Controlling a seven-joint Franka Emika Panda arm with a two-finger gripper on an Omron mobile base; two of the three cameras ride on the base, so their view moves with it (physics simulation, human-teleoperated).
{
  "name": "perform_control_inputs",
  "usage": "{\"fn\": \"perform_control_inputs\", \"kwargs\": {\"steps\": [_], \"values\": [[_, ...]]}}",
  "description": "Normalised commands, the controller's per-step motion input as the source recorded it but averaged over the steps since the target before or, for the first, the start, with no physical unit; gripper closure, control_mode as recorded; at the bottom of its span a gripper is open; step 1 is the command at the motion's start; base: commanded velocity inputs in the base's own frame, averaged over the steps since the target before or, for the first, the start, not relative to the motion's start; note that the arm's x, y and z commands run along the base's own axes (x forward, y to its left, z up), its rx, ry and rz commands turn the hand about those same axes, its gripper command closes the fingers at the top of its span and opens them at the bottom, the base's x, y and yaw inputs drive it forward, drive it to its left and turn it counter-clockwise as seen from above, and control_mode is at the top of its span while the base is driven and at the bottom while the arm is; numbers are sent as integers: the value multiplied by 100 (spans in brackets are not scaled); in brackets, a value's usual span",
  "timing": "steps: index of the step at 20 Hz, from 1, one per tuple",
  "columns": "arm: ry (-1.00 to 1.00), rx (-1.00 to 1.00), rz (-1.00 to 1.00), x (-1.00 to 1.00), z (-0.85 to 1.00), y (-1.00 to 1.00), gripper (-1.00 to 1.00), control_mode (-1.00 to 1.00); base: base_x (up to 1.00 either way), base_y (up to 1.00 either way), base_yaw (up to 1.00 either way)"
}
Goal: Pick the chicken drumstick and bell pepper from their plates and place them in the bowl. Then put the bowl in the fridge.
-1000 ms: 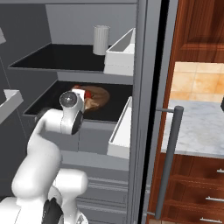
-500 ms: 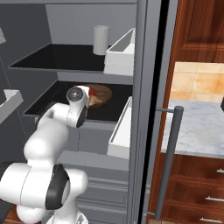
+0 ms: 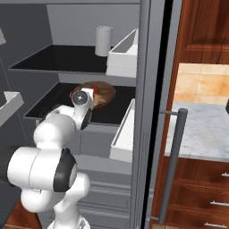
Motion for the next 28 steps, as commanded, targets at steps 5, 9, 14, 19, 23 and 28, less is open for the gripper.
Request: {"fn": "perform_control_inputs", "kwargs": {"steps": [5, 9, 14, 19, 23, 28], "values": [[3, -5, 0, 43, -2, 0, 100, -100, 0, 0, 0], [7, -4, 0, 45, -4, 0, 100, -100, 0, 0, 0], [1, 0, 0, 42, -4, 0, 100, -100, 0, 0, 0], [0, 0, 0, 26, -13, -1, 100, -100, 0, 0, 0], [0, 0, 0, 21, -17, -2, 100, -100, 0, 0, 0], [0, 0, 0, 12, -14, 0, -100, -100, 0, 0, 0]]}}
